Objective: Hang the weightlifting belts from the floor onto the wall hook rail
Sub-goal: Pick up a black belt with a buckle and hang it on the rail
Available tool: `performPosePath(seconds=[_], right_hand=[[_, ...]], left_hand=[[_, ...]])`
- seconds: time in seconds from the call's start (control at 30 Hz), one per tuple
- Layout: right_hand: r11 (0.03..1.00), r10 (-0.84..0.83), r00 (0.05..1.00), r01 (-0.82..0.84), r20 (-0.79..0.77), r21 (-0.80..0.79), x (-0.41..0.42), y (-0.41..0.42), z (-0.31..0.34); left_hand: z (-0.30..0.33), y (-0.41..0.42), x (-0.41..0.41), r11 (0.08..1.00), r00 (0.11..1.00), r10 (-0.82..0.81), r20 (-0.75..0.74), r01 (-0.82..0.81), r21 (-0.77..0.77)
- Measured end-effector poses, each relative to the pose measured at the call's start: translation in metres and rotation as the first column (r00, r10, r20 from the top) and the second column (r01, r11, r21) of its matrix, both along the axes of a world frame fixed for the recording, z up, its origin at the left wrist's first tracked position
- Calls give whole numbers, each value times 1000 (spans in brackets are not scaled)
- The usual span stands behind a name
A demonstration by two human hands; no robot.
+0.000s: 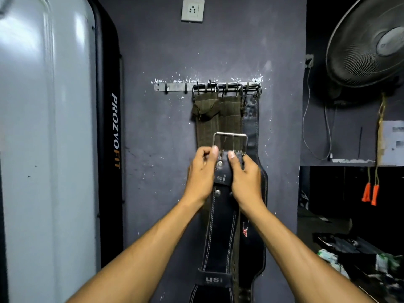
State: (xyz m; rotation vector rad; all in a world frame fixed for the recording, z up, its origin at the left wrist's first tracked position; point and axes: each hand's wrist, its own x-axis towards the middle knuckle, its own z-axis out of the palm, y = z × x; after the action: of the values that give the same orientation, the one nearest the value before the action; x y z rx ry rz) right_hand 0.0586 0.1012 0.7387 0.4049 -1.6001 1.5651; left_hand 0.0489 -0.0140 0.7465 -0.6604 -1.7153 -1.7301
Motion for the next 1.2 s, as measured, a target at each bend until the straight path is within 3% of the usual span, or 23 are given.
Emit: performPosePath(seconds=[0.13,0.3,0.43,0.57,0.73,0.93,1.03,1.2], right_hand=[[998,-57,998,56,-38,-32,-22,3,11],[995,-96,995,96,-32,1,-38,-4,17],[993,-115,993,115,-22,35,-48,-3,20],[995,-102,995,102,-8,5,-66,8,43],[995,-101,994,101,36,10,-87,13,48],[990,-139,988,140,61,-20,-98,26,44],[988,-156,987,157,43,-12,-103,30,48],[990,-142,988,142,58,0,-108,31,38]], left_hand=[[-57,4,-7,971,981,-121,150,149,-189],[-65,6,-8,989,991,-86,98,97,-109],[-84,1,-13,965,936,-251,245,261,-10],[-155,-5,-12,883,821,-360,444,453,-122],[-176,-1,-18,935,851,-243,465,333,-120],[-206,-6,-26,883,736,-388,555,469,-5],[-241,-6,-27,887,667,-342,662,461,-6],[-267,2,-34,911,673,-293,679,413,-16]])
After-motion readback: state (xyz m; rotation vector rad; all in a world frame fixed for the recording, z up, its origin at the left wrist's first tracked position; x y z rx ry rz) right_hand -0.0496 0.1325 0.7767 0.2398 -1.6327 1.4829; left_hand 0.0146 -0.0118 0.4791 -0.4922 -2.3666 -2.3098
